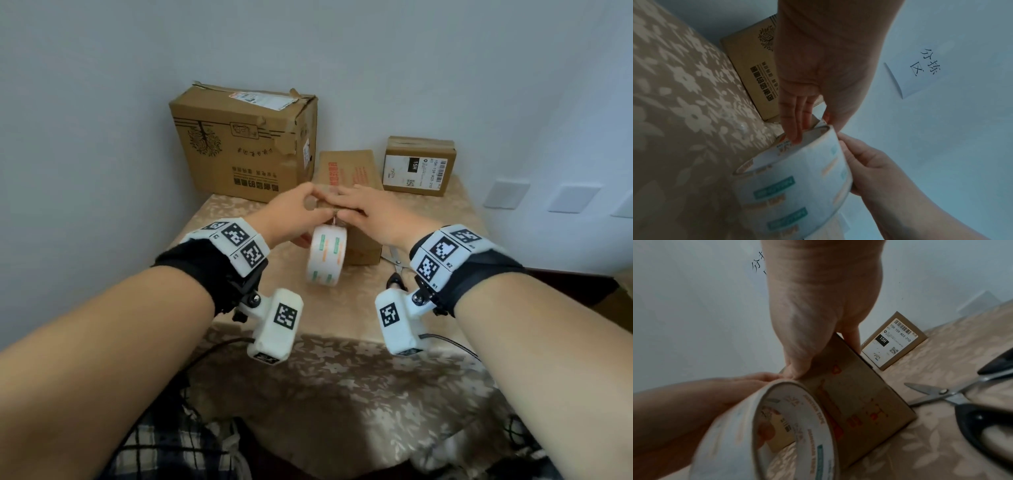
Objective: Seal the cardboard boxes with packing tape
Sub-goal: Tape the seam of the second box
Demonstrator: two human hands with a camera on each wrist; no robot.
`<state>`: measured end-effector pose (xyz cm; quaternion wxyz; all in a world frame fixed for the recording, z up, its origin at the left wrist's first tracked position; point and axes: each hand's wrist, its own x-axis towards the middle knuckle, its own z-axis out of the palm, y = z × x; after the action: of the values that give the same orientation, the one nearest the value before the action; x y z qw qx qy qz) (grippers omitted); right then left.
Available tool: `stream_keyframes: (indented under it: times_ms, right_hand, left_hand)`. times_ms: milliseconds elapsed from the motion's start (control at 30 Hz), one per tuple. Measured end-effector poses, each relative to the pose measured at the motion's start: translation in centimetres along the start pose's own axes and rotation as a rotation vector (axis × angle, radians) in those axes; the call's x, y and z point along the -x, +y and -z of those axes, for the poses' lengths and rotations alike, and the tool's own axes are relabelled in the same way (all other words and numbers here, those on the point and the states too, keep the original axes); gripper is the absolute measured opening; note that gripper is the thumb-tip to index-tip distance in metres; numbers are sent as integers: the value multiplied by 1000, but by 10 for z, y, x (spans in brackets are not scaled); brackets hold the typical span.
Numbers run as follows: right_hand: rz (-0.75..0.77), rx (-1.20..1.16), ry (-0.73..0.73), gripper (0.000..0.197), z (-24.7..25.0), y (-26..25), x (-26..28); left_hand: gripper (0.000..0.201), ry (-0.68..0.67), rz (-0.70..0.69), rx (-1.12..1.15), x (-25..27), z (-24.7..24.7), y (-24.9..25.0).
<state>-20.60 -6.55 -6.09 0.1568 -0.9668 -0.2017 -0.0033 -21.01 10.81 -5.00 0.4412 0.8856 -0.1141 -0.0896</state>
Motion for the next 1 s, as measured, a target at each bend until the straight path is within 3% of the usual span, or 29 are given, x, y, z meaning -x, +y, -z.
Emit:
stream_keyframes:
  times_ms: [200,300,367,433,533,1000]
  right_hand:
    - [-142,38,91,40,-12,-23,-12]
    - [-191,1,109,37,-17,-32,-20]
    - [-231,115,120,43,-12,-37,-22]
    - [-198,209,136,52,-5,-37,-25]
    - [-106,116,111,44,-4,-31,-27]
    - [-53,251,129,46,-15,-23,-29]
  left_hand:
    - [34,174,155,18,-5,4,-3]
    - [37,108,257,94,-3,7,-11]
    - [34,64,292,217,2,8,-14]
    - [27,58,286,275,5,7,-15]
    - [20,112,268,264,6,5,-14]
    - [29,121,305,-34,2,-4,-18]
